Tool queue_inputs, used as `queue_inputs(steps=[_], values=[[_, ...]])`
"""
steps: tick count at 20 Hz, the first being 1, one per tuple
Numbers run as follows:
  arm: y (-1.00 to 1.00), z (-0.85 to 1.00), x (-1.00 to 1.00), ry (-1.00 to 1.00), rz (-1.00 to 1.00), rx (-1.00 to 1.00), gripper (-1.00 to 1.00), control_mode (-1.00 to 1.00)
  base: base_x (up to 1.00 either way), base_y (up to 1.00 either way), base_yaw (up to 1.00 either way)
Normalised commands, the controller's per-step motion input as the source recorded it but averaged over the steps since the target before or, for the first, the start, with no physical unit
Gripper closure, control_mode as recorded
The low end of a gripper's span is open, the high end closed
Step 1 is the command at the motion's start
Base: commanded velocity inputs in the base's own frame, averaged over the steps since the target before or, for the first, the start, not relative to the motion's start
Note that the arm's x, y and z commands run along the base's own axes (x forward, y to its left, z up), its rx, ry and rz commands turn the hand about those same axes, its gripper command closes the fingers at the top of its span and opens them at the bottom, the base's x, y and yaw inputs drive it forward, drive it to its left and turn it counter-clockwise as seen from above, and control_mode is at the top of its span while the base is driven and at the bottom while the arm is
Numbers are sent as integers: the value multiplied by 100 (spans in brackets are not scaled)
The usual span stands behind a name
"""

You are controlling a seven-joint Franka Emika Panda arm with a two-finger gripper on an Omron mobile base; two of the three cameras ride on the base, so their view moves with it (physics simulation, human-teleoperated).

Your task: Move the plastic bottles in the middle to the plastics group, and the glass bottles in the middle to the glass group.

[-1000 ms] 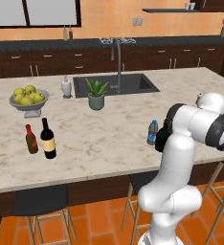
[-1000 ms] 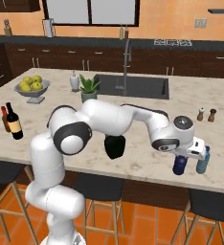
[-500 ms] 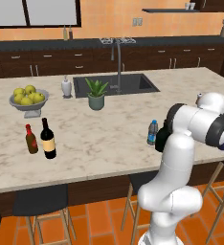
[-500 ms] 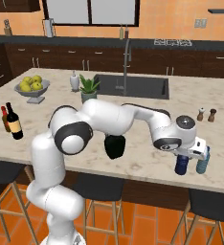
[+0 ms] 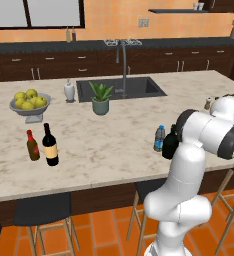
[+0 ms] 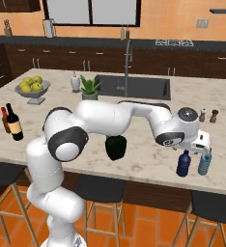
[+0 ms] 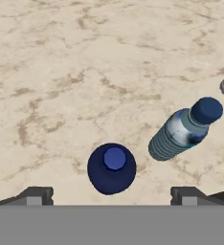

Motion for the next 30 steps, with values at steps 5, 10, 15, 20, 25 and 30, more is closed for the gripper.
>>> queue_inputs(steps=[5,10,15,20,25,30], values=[[49,97,-2,0,0,-8,-100,-100,0,0,0],[93,35,-1,-3,0,-9,-100,-100,0,0,0],[100,0,-25,-3,2,-5,-100,-100,0,0,0],[65,5,-9,-4,8,14,-100,-100,0,0,0],[15,0,5,-14,9,41,-100,-100,0,0,0],[11,8,20,-11,11,42,-100,-100,0,0,0]])
